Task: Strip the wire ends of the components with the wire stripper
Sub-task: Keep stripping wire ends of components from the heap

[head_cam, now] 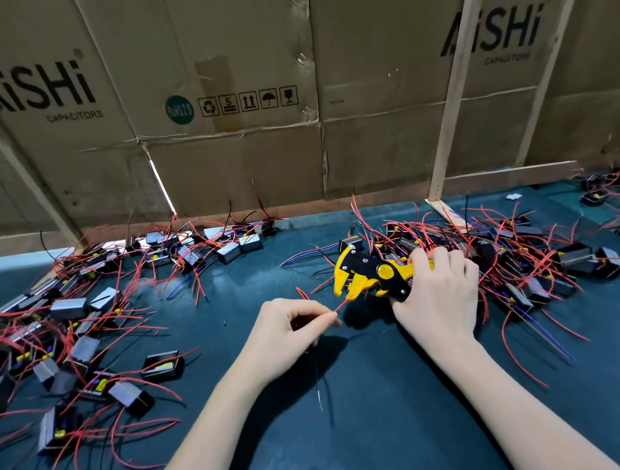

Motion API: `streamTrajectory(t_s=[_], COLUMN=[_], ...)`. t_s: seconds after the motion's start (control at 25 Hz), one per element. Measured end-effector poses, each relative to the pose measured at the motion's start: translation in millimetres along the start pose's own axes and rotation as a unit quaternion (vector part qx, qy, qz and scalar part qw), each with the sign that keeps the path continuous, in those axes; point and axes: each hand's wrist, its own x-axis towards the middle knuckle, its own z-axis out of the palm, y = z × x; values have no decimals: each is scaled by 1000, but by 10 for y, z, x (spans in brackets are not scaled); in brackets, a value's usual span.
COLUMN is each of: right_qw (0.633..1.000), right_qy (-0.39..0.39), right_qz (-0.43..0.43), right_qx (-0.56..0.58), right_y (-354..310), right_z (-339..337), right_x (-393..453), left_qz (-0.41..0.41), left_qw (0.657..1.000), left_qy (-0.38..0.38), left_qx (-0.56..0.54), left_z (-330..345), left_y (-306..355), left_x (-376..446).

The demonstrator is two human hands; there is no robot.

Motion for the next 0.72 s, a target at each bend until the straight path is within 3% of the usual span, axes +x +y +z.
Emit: streamTrajectory(t_s=[0.24,0.72], right_qw=[1000,1000], right_qy=[-8,-13], right_qz=[-5,-12], right_qx=[10,-10], right_y=[-20,1], right_z=[-28,-59], right_x=[-7,5], left_qz=[-41,17], left_qw=[996,999], left_qy=[84,38], left_qx=[4,23], left_z=[57,57], left_y=[45,25], left_x=[16,-8])
